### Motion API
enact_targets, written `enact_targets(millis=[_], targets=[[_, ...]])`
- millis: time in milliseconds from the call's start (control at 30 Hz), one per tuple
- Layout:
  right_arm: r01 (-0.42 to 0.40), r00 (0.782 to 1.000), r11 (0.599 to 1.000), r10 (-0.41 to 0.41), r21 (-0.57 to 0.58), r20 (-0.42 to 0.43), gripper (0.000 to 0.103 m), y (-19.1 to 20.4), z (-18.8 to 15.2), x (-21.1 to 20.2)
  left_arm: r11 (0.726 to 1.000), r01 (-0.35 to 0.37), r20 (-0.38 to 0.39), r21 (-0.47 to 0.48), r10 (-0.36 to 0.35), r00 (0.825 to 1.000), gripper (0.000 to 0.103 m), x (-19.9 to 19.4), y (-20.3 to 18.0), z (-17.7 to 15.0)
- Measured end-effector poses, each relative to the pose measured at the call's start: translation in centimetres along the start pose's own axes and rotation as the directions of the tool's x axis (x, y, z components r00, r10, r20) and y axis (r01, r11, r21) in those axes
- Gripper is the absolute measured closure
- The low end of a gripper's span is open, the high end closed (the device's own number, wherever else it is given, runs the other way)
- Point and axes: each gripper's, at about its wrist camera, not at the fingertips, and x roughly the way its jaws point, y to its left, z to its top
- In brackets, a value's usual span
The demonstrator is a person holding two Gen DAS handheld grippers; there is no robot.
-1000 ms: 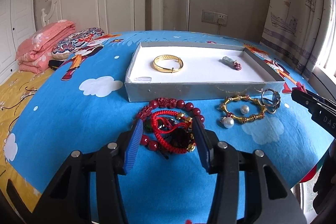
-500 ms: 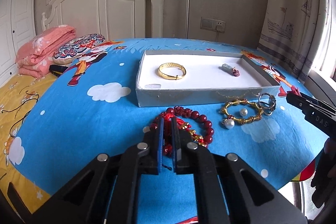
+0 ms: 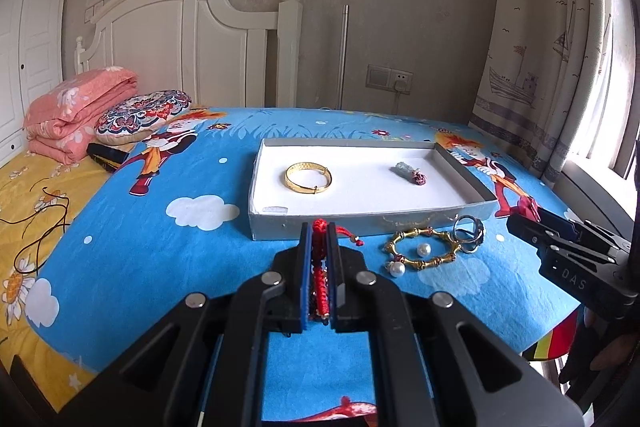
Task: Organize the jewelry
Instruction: 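Grasp the red string bracelet with the left tool while the right tool holds the brooch, then carry bracelet and brooch into the tray and open both tools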
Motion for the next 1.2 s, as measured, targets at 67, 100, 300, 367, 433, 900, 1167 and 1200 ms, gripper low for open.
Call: enact_targets(millis=[67,100,300,367,433,900,1167,1200], targets=[[-0.009,1.000,1.000,0.009,-0.014,0.007,0.059,0.6,0.0,-0.5,1.000,0.016,0.015,-0.007,-0.016,1.000,0.096,-0.7,0.1,0.2],[-0.013,1.000,1.000,0.013,-0.021,0.011,0.059,0.9,0.1,-0.8,1.000,0.028,0.019,-0.008,-0.027,0.999,0.096,-1.1,0.1,0.3],[-0.038,0.999,0.998,0.040,-0.050,0.029,0.059,2.5,0.2,-1.8,0.998,0.065,0.027,-0.010,-0.064,0.998,0.096,-2.5,0.4,0.7],[-0.054,0.998,0.996,0.056,-0.064,0.027,0.059,3.1,0.0,-1.9,0.998,0.055,0.021,-0.004,-0.055,0.998,0.096,-2.5,0.2,0.6],[-0.066,0.997,0.995,0.068,-0.075,0.022,0.059,3.5,-0.3,-1.9,0.999,0.047,0.018,-0.006,-0.047,0.999,0.096,-2.3,0.0,0.4],[-0.042,0.999,0.995,0.044,-0.092,0.018,0.059,4.2,-0.5,-2.1,0.998,-0.058,0.018,0.013,0.058,0.998,0.096,-1.1,-1.1,-0.8],[-0.016,0.999,0.998,0.018,-0.062,0.039,0.059,4.3,0.7,-0.9,0.996,-0.083,0.037,-0.012,0.084,0.996,0.096,0.0,-1.5,-0.2],[-0.013,0.999,0.998,0.016,-0.061,0.043,0.059,4.3,1.1,-0.7,0.997,-0.081,0.039,-0.011,0.082,0.996,0.096,0.3,-1.6,0.0]])
